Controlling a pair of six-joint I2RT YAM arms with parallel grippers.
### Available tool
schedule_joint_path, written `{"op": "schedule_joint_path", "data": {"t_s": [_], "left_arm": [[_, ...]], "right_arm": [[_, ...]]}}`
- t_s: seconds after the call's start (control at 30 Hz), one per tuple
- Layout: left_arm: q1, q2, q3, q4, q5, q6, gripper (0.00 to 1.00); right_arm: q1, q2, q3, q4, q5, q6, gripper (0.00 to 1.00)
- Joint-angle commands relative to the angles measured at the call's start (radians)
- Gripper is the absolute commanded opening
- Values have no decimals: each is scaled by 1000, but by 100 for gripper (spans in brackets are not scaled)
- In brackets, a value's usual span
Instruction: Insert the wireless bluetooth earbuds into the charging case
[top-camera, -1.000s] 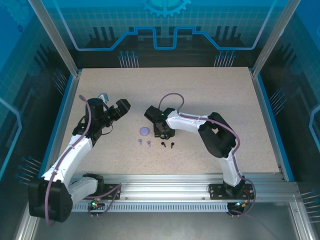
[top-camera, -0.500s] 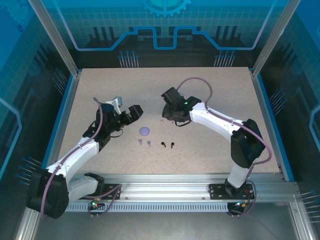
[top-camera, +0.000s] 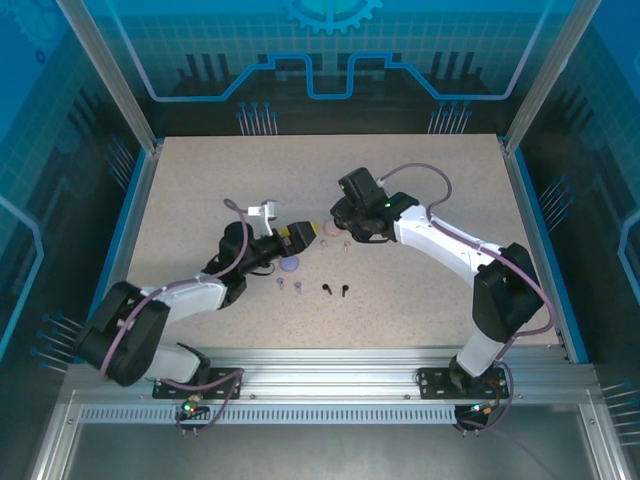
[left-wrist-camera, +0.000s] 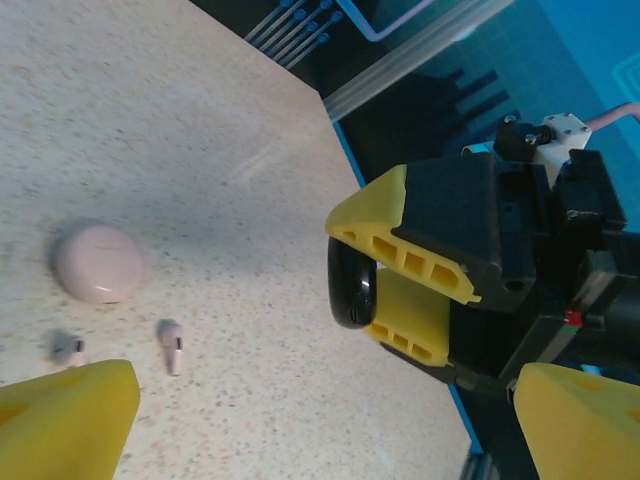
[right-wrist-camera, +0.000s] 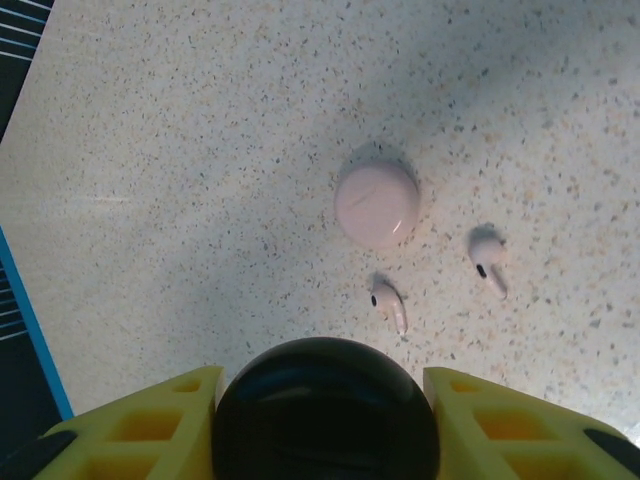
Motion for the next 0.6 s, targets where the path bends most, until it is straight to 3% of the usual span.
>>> {"op": "schedule_joint_path", "data": {"t_s": [0.0,0.27,0.4,0.57], "left_arm": [[-32,84,10,234,26,-46,94],[-67,244,27,436,2,-95,73],[-68,304,28,542,-6,-138,68],[-90,301,39,542,-30,-115,68]], "right_arm": [[34,-56,-6,17,59,106,39],[60,-91,-8,12,88,111,39],[68,-95,-7,7,109,112,39],[75,-88,-6,8,116,117,39]]}}
